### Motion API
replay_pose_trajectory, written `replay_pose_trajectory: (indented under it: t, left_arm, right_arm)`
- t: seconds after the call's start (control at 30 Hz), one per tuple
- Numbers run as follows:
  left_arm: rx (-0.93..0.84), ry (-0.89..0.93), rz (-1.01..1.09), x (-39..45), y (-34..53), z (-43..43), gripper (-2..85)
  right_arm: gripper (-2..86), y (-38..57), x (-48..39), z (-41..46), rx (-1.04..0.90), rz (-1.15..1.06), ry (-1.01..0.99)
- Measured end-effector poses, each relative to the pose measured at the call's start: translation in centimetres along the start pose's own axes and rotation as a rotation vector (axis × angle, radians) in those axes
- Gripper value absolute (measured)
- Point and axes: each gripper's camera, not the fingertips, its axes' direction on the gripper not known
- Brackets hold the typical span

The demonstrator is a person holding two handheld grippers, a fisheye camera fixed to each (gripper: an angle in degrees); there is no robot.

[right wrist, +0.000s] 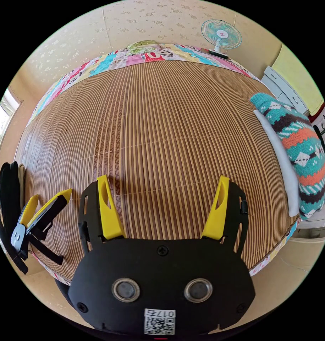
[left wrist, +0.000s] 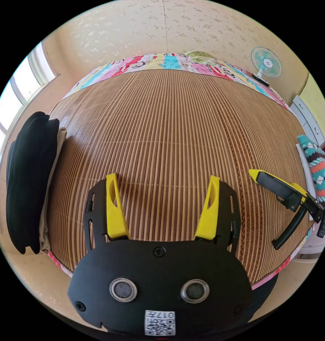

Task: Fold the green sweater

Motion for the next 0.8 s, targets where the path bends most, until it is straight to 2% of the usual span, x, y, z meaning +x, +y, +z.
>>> replay_pose_trajectory:
  t: [0.8]
  left_arm:
    - [-0.001,0.002,-0.004,5.0,2.9,-2.4,32.6]
  right_arm:
    - [38.5,-1.7,-1.9,0.0,-0.001,0.0,-0.013]
